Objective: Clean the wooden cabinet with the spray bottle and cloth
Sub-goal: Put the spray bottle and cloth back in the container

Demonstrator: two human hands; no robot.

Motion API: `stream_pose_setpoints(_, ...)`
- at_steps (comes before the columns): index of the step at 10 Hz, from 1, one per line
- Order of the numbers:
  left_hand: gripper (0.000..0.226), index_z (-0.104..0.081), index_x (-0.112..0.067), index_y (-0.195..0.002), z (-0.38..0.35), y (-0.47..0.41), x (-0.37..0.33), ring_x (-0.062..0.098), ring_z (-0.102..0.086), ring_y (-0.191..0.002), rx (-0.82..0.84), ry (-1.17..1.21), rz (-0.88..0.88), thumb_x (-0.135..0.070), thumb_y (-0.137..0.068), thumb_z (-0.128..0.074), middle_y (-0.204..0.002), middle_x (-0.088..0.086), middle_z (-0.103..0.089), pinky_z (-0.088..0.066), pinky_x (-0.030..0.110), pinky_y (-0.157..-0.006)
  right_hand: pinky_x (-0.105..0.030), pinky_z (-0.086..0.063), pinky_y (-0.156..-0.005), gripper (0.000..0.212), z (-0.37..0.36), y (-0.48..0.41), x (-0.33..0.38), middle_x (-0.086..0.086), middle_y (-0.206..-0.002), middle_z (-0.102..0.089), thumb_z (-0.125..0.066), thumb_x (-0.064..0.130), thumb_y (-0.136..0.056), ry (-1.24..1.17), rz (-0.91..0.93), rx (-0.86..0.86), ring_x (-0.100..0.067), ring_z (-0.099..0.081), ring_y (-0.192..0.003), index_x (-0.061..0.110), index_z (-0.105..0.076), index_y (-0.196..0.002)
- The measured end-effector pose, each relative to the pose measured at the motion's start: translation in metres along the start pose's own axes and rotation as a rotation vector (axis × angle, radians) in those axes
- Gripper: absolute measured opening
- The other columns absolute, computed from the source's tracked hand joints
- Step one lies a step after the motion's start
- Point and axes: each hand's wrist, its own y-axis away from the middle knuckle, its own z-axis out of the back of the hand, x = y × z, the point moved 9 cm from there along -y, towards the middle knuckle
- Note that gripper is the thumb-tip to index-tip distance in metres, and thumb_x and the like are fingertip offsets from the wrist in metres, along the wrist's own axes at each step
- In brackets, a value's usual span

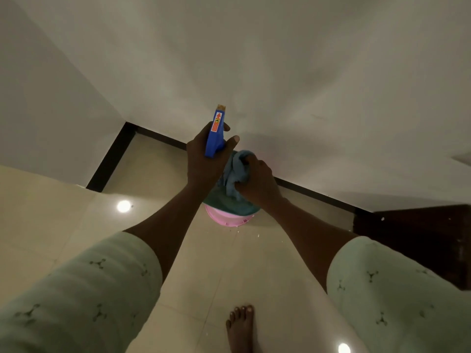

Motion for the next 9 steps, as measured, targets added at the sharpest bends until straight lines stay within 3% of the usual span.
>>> stream_pose_setpoints(1,0.033,-0.059,-0.009,-0.101,-0.001,0.000,0.003,0.028,-0.056,-0.056,0.011,-0.004,-0.002,-0.031,-0.080,-0.070,-0.063,0.017,-0.059,-0.053,0.027,-0.064,-0.027,-0.046,-0.092,0.057,-0.018,0.004,-0.006,-0.016,-0.118,-0.057,-0.068,0.022,-0.082,0.193,0.056,0.128,-0.027,-0.056,-0.108,0.001,-0.044,-0.128)
stream_pose_setpoints(2,0.038,-0.058,-0.010,-0.100,-0.002,0.009,0.007,0.027,-0.059,-0.059,0.031,0.005,0.025,-0.036,-0.076,-0.072,-0.066,0.015,-0.061,-0.055,0.031,-0.065,-0.039,-0.047,-0.100,0.066,-0.035,0.015,-0.018,-0.014,-0.138,-0.043,-0.066,0.036,-0.082,0.339,-0.005,0.214,-0.030,-0.044,-0.126,0.013,-0.038,-0.136)
stream_pose_setpoints(3,0.051,-0.056,-0.009,-0.109,-0.001,0.018,0.014,0.010,-0.059,-0.065,0.047,-0.033,0.079,-0.036,-0.071,-0.077,-0.073,-0.002,-0.060,-0.051,0.018,-0.065,-0.040,-0.045,-0.101,0.052,-0.021,0.020,-0.012,-0.012,-0.134,-0.047,-0.061,0.038,-0.084,0.427,0.006,0.091,-0.030,-0.043,-0.126,0.013,-0.051,-0.129)
stream_pose_setpoints(4,0.065,-0.051,-0.013,-0.122,-0.002,0.021,0.018,0.002,-0.059,-0.075,0.083,-0.061,0.137,-0.035,-0.067,-0.080,-0.086,-0.008,-0.059,-0.048,0.010,-0.070,-0.032,-0.045,-0.083,0.023,0.014,0.019,0.001,-0.007,-0.111,-0.059,-0.052,0.026,-0.088,0.362,0.043,-0.112,-0.025,-0.052,-0.103,0.010,-0.061,-0.103)
stream_pose_setpoints(5,0.066,-0.049,-0.014,-0.122,-0.003,0.024,0.012,0.000,-0.056,-0.074,0.099,-0.048,0.160,-0.029,-0.066,-0.082,-0.083,-0.010,-0.058,-0.048,0.007,-0.067,-0.034,-0.048,-0.073,0.016,0.031,0.020,-0.004,-0.010,-0.108,-0.057,-0.050,0.014,-0.088,0.253,0.039,-0.112,-0.027,-0.053,-0.099,0.008,-0.063,-0.095)
stream_pose_setpoints(7,0.075,-0.044,-0.012,-0.126,-0.004,0.030,0.001,-0.005,-0.055,-0.073,0.115,-0.069,0.234,-0.024,-0.063,-0.083,-0.084,-0.019,-0.053,-0.044,0.001,-0.063,-0.031,-0.049,-0.075,0.018,0.069,0.028,-0.008,-0.005,-0.114,-0.054,-0.054,0.004,-0.082,0.099,0.066,-0.151,-0.022,-0.050,-0.107,0.009,-0.064,-0.097)
stream_pose_setpoints(8,0.089,-0.035,-0.016,-0.135,-0.006,0.035,-0.006,-0.003,-0.055,-0.085,0.138,-0.079,0.276,-0.023,-0.061,-0.084,-0.093,-0.020,-0.054,-0.045,0.010,-0.072,-0.027,-0.043,-0.073,0.019,0.096,0.037,-0.010,-0.002,-0.113,-0.054,-0.053,0.003,-0.081,0.059,0.071,-0.187,-0.019,-0.050,-0.108,0.012,-0.064,-0.093)
stream_pose_setpoints(9,0.098,-0.030,-0.015,-0.138,0.001,0.047,-0.010,0.014,-0.056,-0.101,0.164,-0.177,0.312,-0.028,-0.058,-0.086,-0.114,-0.003,-0.059,-0.048,0.031,-0.088,-0.026,-0.041,-0.073,0.020,0.124,0.053,-0.010,0.001,-0.112,-0.053,-0.053,0.003,-0.081,0.065,0.067,-0.219,-0.017,-0.050,-0.109,0.014,-0.063,-0.094)
